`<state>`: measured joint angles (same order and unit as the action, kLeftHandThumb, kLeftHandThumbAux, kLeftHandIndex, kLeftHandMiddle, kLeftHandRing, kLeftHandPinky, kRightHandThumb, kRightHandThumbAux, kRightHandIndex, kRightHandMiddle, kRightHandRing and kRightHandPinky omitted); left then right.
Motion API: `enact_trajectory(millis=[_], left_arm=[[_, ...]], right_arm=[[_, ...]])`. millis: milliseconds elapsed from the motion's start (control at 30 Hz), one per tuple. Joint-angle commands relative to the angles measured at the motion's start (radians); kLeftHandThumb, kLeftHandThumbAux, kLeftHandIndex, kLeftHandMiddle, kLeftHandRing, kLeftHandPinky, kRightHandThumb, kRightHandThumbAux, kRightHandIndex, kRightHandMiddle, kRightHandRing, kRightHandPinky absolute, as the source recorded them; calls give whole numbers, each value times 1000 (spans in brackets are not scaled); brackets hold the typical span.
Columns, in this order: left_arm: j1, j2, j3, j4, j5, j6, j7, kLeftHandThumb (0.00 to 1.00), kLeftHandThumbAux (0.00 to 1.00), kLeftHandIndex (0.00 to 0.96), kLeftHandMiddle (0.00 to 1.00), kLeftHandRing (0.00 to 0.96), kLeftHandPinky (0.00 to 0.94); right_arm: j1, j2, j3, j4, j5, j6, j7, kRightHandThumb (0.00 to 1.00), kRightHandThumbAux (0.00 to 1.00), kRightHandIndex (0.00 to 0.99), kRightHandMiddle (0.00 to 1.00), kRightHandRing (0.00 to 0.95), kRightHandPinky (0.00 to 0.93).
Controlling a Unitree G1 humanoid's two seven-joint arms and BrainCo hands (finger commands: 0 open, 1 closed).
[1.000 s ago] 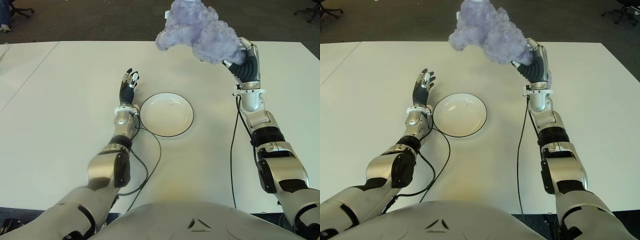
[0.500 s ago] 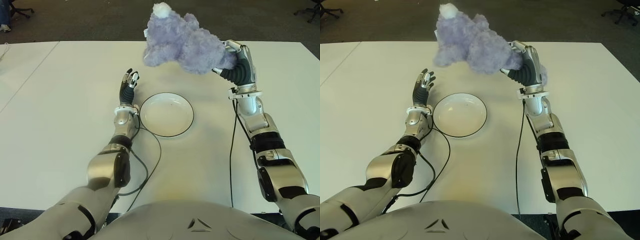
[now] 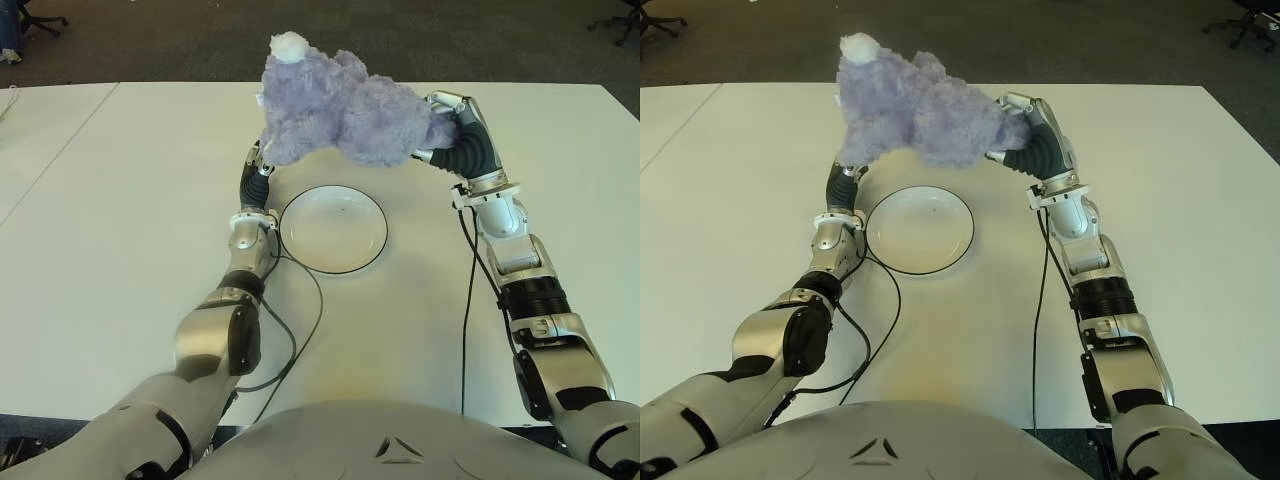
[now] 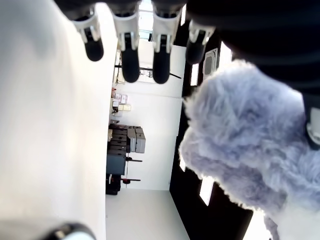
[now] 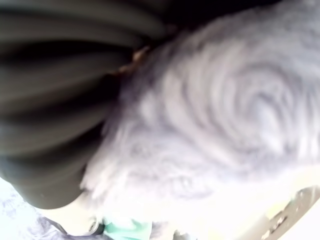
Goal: Put the doll into the plate.
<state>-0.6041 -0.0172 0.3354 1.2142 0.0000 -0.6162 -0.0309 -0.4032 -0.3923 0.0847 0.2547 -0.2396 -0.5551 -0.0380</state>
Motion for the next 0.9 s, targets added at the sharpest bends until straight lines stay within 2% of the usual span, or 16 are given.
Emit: enact_trajectory(millis=[33, 300, 500, 900], left_arm=[[236, -59, 0, 137, 0, 79, 36, 0, 386, 114, 183, 165, 65], [236, -55, -4, 140, 6, 95, 46, 0, 405, 103, 198, 184, 105], [237, -55, -26, 140, 29, 96, 72, 0, 419, 109, 218, 204, 132], [237, -63, -5, 138, 14, 71, 58, 0, 413, 122, 207, 198, 102]], right_arm=[[45, 23, -3, -78, 89, 49, 84, 331, 790, 762, 877, 882, 866], [76, 32, 0, -112, 90, 39, 117, 350, 781, 769, 880, 884, 881], [100, 63, 20, -120, 46, -18, 90, 352, 775, 772, 885, 887, 883], [166, 49, 41, -177, 34, 3, 138, 316, 793, 784, 888, 888, 880]])
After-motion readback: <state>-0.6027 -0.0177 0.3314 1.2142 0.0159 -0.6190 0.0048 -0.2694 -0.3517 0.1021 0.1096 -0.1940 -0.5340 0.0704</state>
